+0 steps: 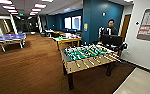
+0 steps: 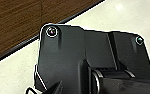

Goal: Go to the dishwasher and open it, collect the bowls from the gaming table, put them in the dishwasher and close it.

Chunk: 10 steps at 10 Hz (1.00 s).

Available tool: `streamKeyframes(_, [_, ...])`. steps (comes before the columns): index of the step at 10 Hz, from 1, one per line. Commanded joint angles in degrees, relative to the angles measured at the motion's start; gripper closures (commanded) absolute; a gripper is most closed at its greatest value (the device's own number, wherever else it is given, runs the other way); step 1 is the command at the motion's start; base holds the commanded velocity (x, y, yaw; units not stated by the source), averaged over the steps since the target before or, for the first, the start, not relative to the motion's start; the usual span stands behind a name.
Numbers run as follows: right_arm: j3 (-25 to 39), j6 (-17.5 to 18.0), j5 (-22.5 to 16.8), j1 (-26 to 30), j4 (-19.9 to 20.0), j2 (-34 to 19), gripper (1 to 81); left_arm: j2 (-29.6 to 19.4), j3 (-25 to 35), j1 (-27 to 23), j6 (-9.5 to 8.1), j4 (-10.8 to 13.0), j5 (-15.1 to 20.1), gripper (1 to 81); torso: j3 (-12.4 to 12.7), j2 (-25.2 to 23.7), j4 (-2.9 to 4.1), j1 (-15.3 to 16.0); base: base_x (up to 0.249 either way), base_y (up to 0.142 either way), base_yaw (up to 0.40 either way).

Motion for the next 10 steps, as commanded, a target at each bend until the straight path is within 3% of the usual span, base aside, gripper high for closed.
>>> streamKeyframes(1, [0.0,-0.2,-2.6,2.8,-0.6,0.3,1.0,-0.1,-0.1,-2.5,0.24,0.1,2.6,1.0,0.0,0.0,0.00,0.0,0.000,0.000,0.187])
streamKeyframes(10, [0.0,-0.7,-2.6,2.8,-0.6,0.3,1.0,-0.1,-0.1,-2.5,0.24,0.0,2.6,1.0,0.0,0.0,0.00,0.0,0.000,0.000,0.182])
